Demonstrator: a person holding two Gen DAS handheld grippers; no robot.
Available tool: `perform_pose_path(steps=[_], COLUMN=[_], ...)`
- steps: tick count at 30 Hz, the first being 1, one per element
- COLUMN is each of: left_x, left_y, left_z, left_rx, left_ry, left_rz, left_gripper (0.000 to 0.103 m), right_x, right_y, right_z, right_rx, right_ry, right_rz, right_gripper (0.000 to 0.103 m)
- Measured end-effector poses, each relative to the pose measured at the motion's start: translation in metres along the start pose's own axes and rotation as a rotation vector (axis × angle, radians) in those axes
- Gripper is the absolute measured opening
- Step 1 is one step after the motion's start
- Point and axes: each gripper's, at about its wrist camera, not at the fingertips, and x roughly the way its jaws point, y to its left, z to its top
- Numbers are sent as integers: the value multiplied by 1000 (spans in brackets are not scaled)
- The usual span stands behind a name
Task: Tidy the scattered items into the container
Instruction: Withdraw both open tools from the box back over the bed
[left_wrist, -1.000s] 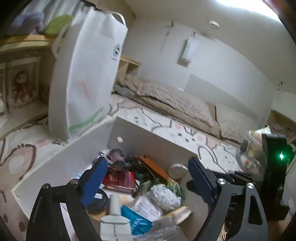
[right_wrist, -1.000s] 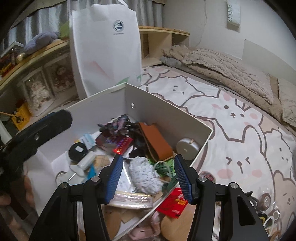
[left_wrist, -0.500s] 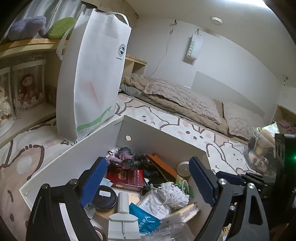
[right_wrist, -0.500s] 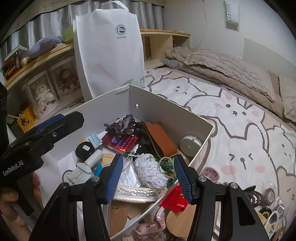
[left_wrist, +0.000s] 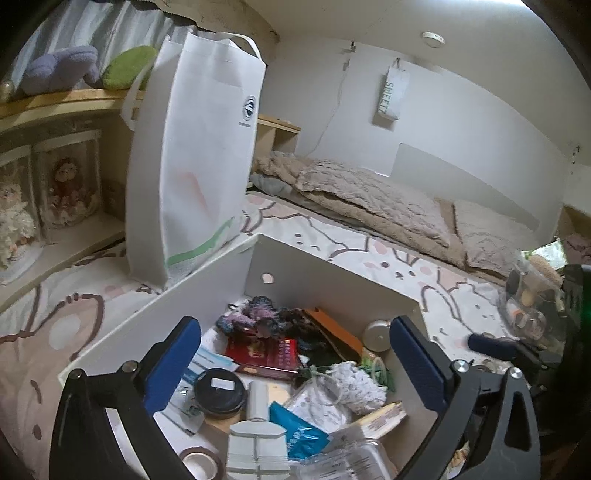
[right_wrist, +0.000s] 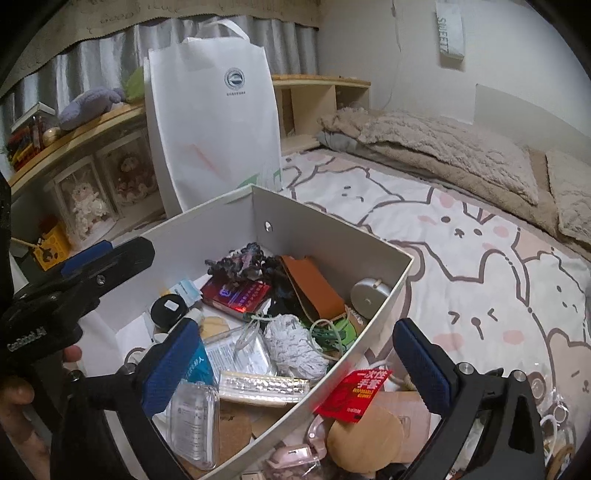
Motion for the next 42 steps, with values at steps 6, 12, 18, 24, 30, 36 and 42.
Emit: perform_pose_path(steps=[6,12,18,24,30,36,42], left_x=[-1,-7,-15,-17,-19,-20,-22], left_y=[-2,-2,-5,-8,-8,-9,-11], left_z=[-3,-3,-1,-3,-4,-4,-4], left_rx=[46,54,84,110,124,128,133], left_ry=[12,0,-19,-12,-12,-13,-16], left_rz=[54,64,101,112,135,138,126], left_gripper=[103,103,103,103,103,103,103], right_x=[-2,-8,-11,-12,-13,-13,-15], right_y=[-2,-9,-14,-14,-15,-18,-21], right_z=[0,-1,-2,-4,-6,-8,-9], right_rx=[13,45,64,69,77,92,105], right_ry=[-5,-27,-35,-33,-34,-27,-33], right_rz=[-10,-15,-19,-20,-18,-19,-19], right_gripper=[103,103,103,103,103,103,103])
